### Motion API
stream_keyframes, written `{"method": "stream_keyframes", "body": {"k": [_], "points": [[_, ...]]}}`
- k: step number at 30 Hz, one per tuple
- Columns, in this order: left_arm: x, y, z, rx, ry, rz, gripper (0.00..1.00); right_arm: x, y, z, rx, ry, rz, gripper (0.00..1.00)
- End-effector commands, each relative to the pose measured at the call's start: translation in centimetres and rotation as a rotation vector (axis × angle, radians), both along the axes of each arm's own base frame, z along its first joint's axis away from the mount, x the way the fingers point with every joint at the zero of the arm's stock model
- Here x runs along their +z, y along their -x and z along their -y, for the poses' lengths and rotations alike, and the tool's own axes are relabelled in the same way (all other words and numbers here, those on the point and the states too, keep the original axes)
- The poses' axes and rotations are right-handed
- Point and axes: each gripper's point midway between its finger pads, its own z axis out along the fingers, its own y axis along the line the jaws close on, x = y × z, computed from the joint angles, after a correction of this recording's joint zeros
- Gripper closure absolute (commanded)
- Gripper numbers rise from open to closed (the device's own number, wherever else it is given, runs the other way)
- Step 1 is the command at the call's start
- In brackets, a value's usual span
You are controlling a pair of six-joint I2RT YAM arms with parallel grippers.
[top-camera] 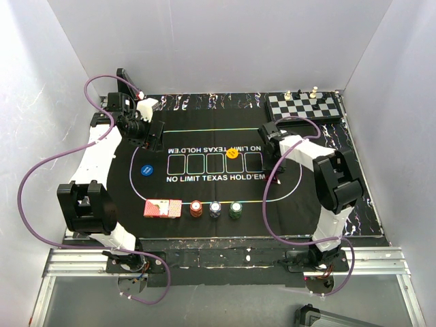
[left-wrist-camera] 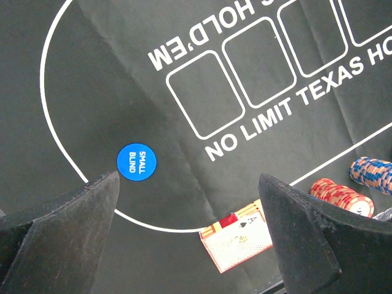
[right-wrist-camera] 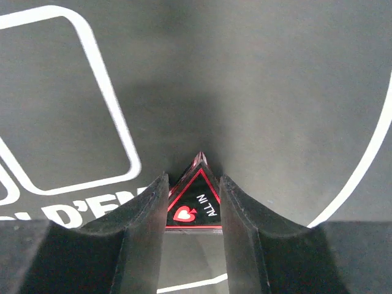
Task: Distribute texas hold em gaming equipment
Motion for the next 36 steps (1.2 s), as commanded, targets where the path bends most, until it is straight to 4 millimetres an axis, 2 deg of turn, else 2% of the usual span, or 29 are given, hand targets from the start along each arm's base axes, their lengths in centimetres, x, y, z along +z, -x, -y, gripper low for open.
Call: {"method": "stream_keyframes", "body": {"k": [1, 4, 7, 11, 12, 13, 14, 18, 19, 22, 25, 29, 36], "points": [[2.9, 0.1, 0.1, -0.016, -0.006, 0.079, 0.02, -0.3, 4.4, 5.2, -0.098, 0.158, -0.109, 0.57], [2.5, 0.2, 0.1, -0.02, -0.005, 0.066, 0.02, 0.1, 5.0, 6.7, -0.146, 0.178, -0.111, 0.59], [2.1, 0.3, 0.2, -0.025, 0.001, 0.055, 0.02, 1.0, 4.5, 7.1, -0.158, 0.181, -0.087, 0.59], [1.7, 0.3, 0.3, -0.025, 0.006, 0.051, 0.02, 3.5, 2.1, 5.3, -0.121, 0.135, -0.034, 0.54], [1.8, 0.2, 0.3, -0.023, 0.008, 0.052, 0.02, 4.8, 0.9, 4.4, -0.1, 0.124, -0.002, 0.5], [1.7, 0.2, 0.4, -0.022, 0.01, 0.05, 0.02, 5.1, 0.6, 3.8, -0.078, 0.131, -0.004, 0.45], [1.6, 0.2, 0.4, -0.022, 0.012, 0.05, 0.02, 6.5, -0.8, 2.4, -0.056, 0.109, 0.031, 0.42], [1.4, 0.0, 0.5, -0.018, 0.024, 0.039, 0.02, 8.1, -3.2, -4.7, 0.1, -0.051, 0.109, 0.37], [1.2, -0.2, 0.4, -0.01, 0.019, 0.034, 0.02, 7.8, -3.1, -6.9, 0.157, -0.09, 0.105, 0.37], [0.9, -0.7, 0.4, 0.009, 0.021, 0.021, 0.02, 7.4, -3.3, -11.1, 0.268, -0.157, 0.101, 0.39], [0.8, -1.1, 0.4, 0.021, 0.025, 0.014, 0.02, 6.1, -2.9, -13.6, 0.333, -0.209, 0.073, 0.41], [0.9, -1.4, 0.4, 0.026, 0.028, 0.024, 0.02, 4.5, -2.8, -15.1, 0.355, -0.237, 0.053, 0.42], [1.1, -1.4, 0.3, 0.027, 0.025, 0.032, 0.02, 1.6, -3.3, -14.7, 0.328, -0.167, 0.017, 0.47]]}}
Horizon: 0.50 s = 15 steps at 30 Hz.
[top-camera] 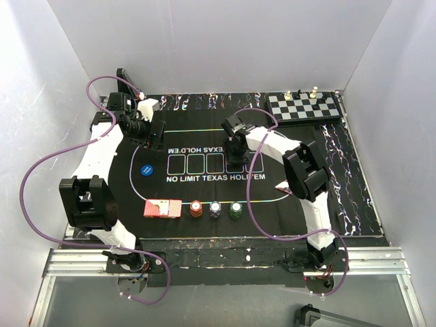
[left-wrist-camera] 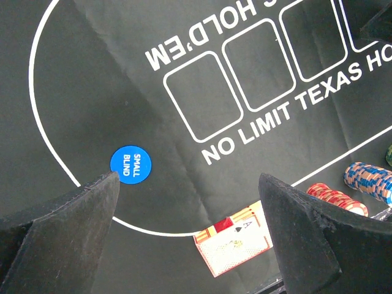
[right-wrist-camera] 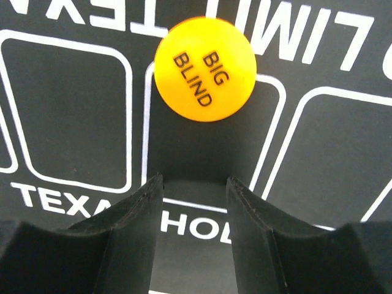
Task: Distribute texas hold em gaming equipment
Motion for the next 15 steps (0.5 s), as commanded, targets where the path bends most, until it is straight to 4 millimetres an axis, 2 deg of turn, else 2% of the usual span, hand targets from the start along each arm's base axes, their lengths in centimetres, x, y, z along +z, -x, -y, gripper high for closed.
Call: {"method": "stream_keyframes", "body": {"k": [1, 8, 15], "points": [[2.2, -0.9, 0.1, 0.003, 0.003, 0.072, 0.02, 0.9, -2.0, -0.7, -0.007, -0.017, 0.058, 0.48], [2.0, -0.8, 0.0, 0.003, -0.004, 0.075, 0.02, -0.2, -3.8, -1.1, -0.015, 0.021, 0.079, 0.55], [1.8, -0.8, -0.1, 0.006, -0.006, 0.076, 0.02, -0.8, -6.5, -0.4, -0.061, 0.027, 0.081, 0.61]]}}
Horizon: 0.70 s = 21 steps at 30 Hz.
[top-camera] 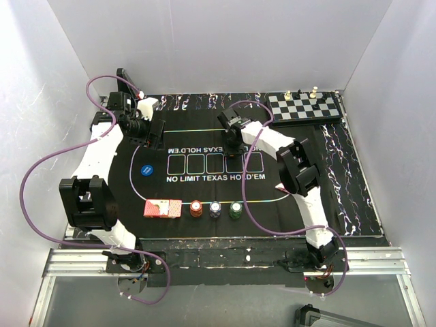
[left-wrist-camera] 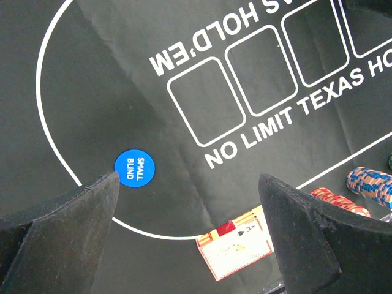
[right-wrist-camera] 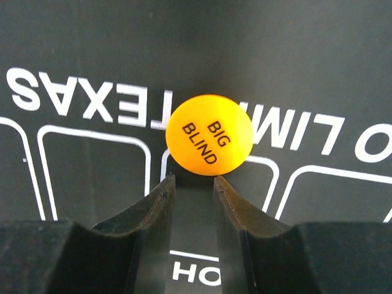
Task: Distribute texas hold em gaming equipment
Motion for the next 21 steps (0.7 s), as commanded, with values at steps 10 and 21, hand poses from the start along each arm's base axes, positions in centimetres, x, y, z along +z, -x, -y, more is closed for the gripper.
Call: {"method": "stream_keyframes", "body": {"k": [10, 21], "points": [[0.8, -0.8, -1.5, 0.045, 0.003, 0.051, 0.02, -0.5, -6.6, 1.6, -0.063, 0.013, 0.032, 0.62], [0.8, -1.1, -1.9, 0.054, 0.012, 0.043, 0.02, 1.9, -10.5, 1.3, -0.112, -0.09, 0.091, 0.61]]}}
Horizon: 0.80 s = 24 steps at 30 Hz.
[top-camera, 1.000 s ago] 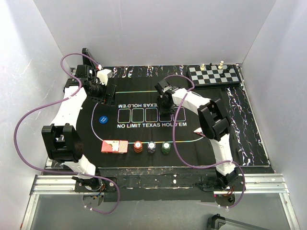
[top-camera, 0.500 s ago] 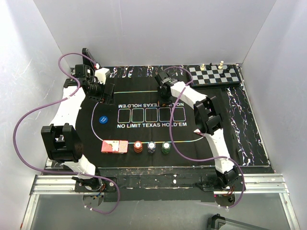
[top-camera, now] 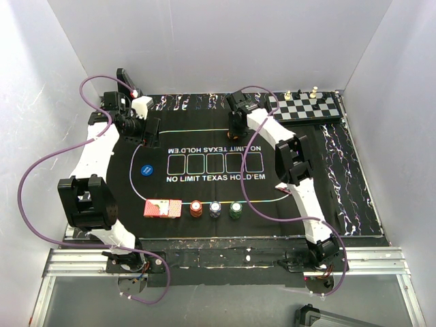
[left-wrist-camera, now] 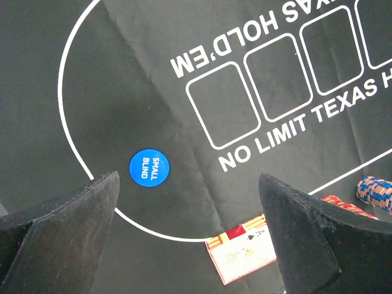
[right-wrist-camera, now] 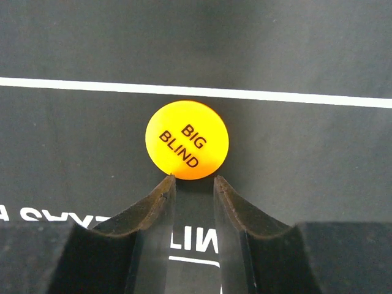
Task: Distribute texas hold em gaming equipment
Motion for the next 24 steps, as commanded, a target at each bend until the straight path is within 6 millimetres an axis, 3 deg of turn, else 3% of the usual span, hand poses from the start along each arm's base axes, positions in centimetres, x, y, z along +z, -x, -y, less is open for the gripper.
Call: {"method": "stream_keyframes", "body": {"k": [1, 5, 7, 10, 14, 19, 24], "points": [[0.9, -0.2, -0.2, 0.011, 0.012, 0.022, 0.02, 2.3, -1.2, -0.4, -0.007, -0.053, 0.034, 0.59], [1.8, 0.2, -0.3, 0.036, 0.039, 0.024, 0.02, 6.6, 0.3, -1.7, 0.056, -0.086, 0.09, 0.47], [2.0, 0.5, -0.5, 0.061, 0.052, 0.013, 0.02, 8.9, 2.1, -2.2, 0.092, -0.092, 0.114, 0.42], [2.1, 1.3, -0.9, 0.088, 0.06, -0.007, 0.02, 11.8, 6.1, -3.6, 0.194, -0.113, 0.128, 0.35], [2.1, 2.5, -1.5, 0.127, 0.063, -0.016, 0.02, 15.9, 13.3, -5.9, 0.391, -0.159, 0.161, 0.27], [1.7, 3.4, -2.7, 0.196, 0.036, -0.043, 0.02, 16.2, 22.2, -8.6, 0.667, -0.145, 0.151, 0.21], [2.0, 4.2, -3.4, 0.231, 0.02, -0.04, 0.02, 15.7, 27.6, -10.8, 0.838, -0.182, 0.162, 0.2]]}}
